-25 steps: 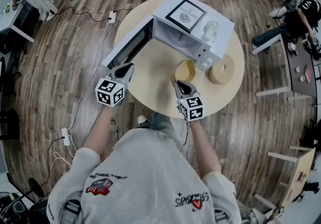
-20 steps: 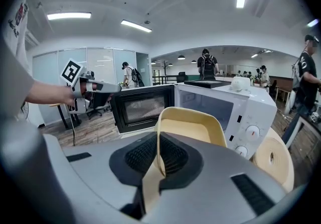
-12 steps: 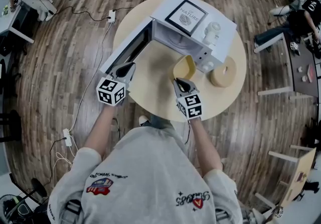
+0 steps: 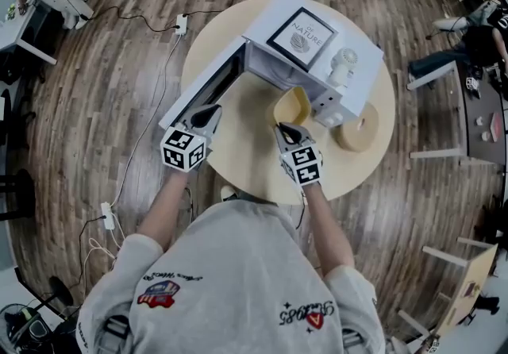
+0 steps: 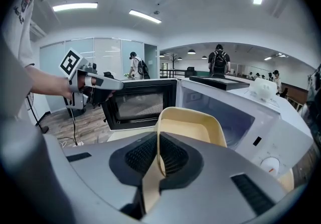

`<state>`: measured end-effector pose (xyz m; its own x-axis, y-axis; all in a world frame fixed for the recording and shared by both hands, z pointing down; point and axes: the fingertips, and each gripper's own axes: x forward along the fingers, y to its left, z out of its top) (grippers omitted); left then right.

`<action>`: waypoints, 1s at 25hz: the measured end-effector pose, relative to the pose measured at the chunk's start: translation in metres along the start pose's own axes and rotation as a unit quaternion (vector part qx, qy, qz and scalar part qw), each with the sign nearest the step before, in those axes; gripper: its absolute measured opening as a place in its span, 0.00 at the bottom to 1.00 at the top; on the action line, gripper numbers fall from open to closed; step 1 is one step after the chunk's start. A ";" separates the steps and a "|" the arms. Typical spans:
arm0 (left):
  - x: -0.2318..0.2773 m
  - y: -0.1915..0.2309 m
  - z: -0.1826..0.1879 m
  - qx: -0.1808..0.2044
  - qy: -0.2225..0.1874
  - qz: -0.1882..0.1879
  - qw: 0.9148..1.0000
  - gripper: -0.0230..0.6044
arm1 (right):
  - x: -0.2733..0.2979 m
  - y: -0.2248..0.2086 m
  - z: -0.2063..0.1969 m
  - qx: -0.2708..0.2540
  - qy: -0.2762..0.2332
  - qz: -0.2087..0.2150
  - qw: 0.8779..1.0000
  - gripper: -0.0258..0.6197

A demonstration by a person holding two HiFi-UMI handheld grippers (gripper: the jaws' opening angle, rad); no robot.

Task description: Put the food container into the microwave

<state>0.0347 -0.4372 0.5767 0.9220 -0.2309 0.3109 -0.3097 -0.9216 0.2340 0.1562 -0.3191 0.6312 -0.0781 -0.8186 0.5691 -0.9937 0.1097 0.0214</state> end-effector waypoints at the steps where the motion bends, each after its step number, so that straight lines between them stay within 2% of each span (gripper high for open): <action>1: 0.003 0.003 0.000 -0.001 0.001 0.001 1.000 0.04 | 0.004 -0.003 0.001 -0.005 0.003 0.002 1.000 0.07; 15: 0.020 0.021 -0.006 -0.023 0.017 0.015 0.999 0.04 | 0.056 -0.039 0.002 -0.108 0.069 -0.001 0.992 0.07; 25: 0.027 0.029 -0.012 -0.031 0.027 0.029 0.999 0.04 | 0.093 -0.073 -0.012 -0.170 0.114 -0.018 0.979 0.08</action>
<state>0.0476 -0.4667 0.6034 0.8886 -0.2650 0.3744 -0.3779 -0.8855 0.2702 0.2220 -0.3965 0.6924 0.0147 -0.6820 0.7312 -0.9088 0.2958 0.2942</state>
